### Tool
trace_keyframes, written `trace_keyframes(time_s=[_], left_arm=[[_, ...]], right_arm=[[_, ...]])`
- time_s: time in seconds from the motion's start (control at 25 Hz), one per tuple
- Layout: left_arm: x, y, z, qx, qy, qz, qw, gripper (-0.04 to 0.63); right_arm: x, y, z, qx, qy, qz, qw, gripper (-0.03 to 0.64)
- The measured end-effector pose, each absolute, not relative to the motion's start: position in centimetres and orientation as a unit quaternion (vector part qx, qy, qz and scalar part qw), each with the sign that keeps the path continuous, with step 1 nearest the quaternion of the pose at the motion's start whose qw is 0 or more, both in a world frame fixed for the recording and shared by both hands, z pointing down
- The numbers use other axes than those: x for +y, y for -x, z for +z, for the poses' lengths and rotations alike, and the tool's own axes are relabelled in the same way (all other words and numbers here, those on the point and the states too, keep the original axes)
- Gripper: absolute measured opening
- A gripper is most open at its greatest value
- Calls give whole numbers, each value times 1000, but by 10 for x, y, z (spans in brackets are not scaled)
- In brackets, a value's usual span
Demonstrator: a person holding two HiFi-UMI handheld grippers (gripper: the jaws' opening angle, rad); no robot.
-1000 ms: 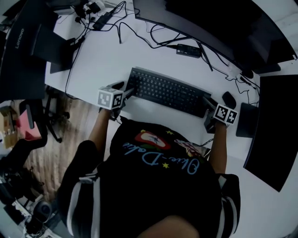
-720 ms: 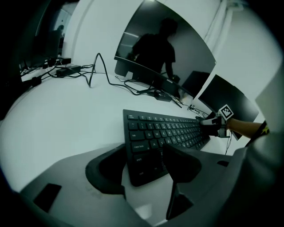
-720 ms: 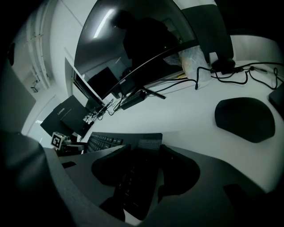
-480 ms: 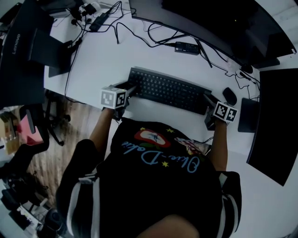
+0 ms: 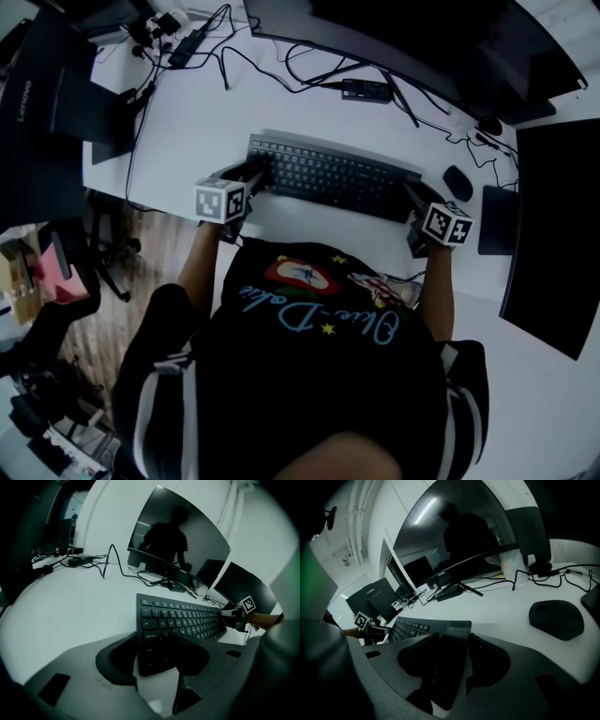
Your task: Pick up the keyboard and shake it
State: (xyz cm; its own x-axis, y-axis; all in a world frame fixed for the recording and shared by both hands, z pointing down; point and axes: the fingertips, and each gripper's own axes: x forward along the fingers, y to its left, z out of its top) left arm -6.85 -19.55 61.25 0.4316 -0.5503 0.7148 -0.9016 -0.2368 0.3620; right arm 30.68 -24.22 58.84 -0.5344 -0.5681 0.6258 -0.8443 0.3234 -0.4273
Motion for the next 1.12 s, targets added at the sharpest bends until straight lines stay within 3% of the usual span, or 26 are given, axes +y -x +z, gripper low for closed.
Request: trace_keyframes(time_s=[1.12], left_arm=[[-259, 89, 485, -530, -812, 139, 203, 178]], right_arm=[[-275, -290, 439, -850, -496, 168, 64, 176]])
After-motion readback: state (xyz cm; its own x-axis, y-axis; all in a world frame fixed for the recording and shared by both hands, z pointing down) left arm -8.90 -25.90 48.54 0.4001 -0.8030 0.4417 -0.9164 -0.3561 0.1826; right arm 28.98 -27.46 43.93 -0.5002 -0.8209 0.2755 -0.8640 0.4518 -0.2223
